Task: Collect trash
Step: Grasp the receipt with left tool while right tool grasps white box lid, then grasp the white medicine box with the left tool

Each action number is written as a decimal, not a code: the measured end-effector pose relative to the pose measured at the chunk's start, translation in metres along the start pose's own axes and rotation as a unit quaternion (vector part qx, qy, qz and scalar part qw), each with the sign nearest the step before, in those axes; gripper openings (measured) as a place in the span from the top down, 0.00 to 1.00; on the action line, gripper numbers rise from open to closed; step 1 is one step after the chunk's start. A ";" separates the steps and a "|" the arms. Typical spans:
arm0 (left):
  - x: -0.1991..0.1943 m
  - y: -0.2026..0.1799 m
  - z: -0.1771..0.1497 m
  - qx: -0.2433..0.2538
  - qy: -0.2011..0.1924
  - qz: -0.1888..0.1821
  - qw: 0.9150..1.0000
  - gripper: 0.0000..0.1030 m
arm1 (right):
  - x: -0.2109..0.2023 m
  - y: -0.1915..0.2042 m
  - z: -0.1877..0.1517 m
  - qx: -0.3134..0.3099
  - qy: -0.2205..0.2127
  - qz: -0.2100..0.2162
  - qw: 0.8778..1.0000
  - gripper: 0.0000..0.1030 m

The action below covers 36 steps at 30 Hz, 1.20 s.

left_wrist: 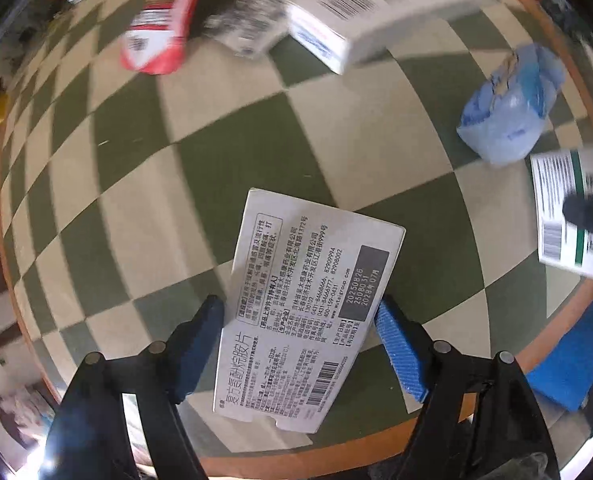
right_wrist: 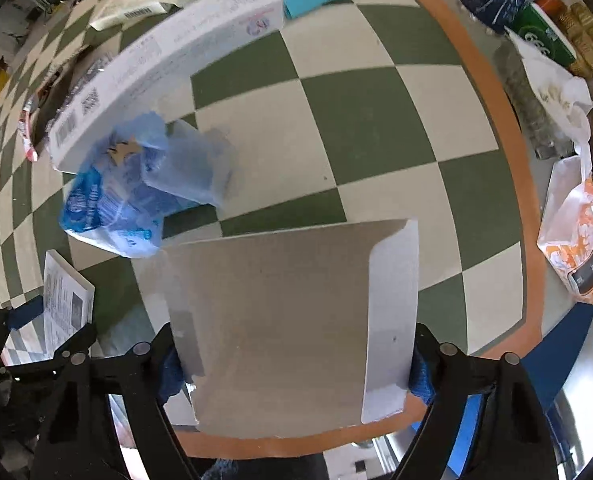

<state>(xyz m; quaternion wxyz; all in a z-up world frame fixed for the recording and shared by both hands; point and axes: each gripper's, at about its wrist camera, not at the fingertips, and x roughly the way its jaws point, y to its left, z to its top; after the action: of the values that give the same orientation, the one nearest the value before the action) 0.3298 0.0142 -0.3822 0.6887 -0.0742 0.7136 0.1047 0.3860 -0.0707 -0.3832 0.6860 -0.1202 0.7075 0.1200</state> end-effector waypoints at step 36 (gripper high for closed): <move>0.092 0.143 -0.295 -0.263 -0.042 -0.179 0.947 0.51 | 0.120 0.142 -0.316 -0.024 0.007 0.123 0.992 0.17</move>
<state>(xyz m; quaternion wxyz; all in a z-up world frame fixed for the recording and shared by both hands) 0.0051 0.0822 -0.4591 0.6818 -0.3748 0.6057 0.1666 0.0370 -0.0434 -0.4929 0.6582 -0.0498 0.7184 0.2196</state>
